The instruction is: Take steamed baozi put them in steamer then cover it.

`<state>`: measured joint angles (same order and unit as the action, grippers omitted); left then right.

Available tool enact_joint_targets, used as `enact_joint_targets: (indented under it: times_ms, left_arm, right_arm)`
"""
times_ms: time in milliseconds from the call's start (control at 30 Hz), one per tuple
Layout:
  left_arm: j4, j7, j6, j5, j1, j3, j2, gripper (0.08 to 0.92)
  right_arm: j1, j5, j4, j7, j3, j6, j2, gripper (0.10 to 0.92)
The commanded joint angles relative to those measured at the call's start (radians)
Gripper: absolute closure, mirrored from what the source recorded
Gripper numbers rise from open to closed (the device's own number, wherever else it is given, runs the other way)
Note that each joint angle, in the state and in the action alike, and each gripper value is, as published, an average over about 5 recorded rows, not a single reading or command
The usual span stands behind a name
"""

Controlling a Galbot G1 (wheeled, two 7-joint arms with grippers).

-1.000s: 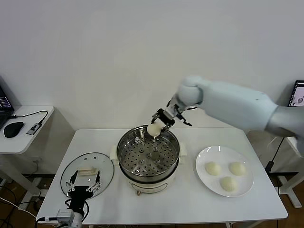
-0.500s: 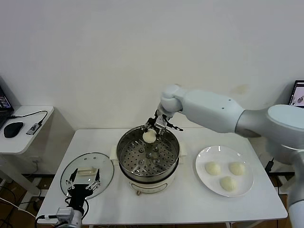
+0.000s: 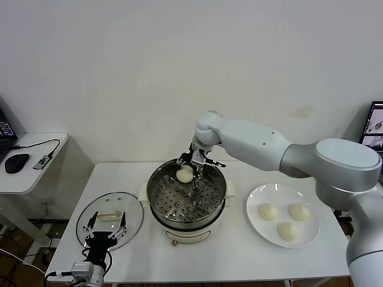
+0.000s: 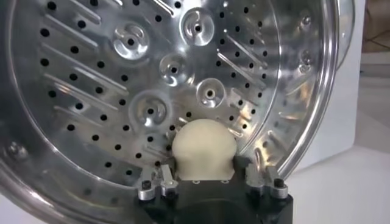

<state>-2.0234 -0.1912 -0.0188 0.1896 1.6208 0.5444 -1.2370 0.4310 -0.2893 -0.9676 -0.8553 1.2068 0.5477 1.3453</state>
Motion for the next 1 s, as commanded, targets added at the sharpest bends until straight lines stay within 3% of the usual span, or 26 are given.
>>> enact_joint_targets:
  times_ms: [33,233,500,767,1000]
  left_arm:
    - [-0.003,0.000,-0.001,-0.001,0.001,0.000,0.000,0.177]
    - [-0.015,0.001,-0.005,-0.003,0.004,0.006,0.007,0.177]
    - [-0.016,0.001,-0.005,-0.003,0.000,0.011,0.021,0.177]
    - [-0.011,0.005,-0.006,-0.011,-0.011,0.006,0.027,0.177]
    - [0.005,0.007,-0.002,-0.018,-0.025,0.006,0.021,0.177]
  right_arm:
    - [0.111,0.181,-0.114,-0.039,0.012,-0.120,-0.048,0.219]
    - [0.268,0.497,-0.335,-0.147,0.082,-0.473,-0.218,0.203]
    - [0.382,0.564,-0.558,-0.209,0.151,-0.847,-0.525,0.203]
    - [0.328,0.599,-0.732,-0.124,0.207,-1.029,-0.814,0.203]
    - [0.169,0.522,-0.751,-0.101,0.184,-1.017,-0.912,0.203]
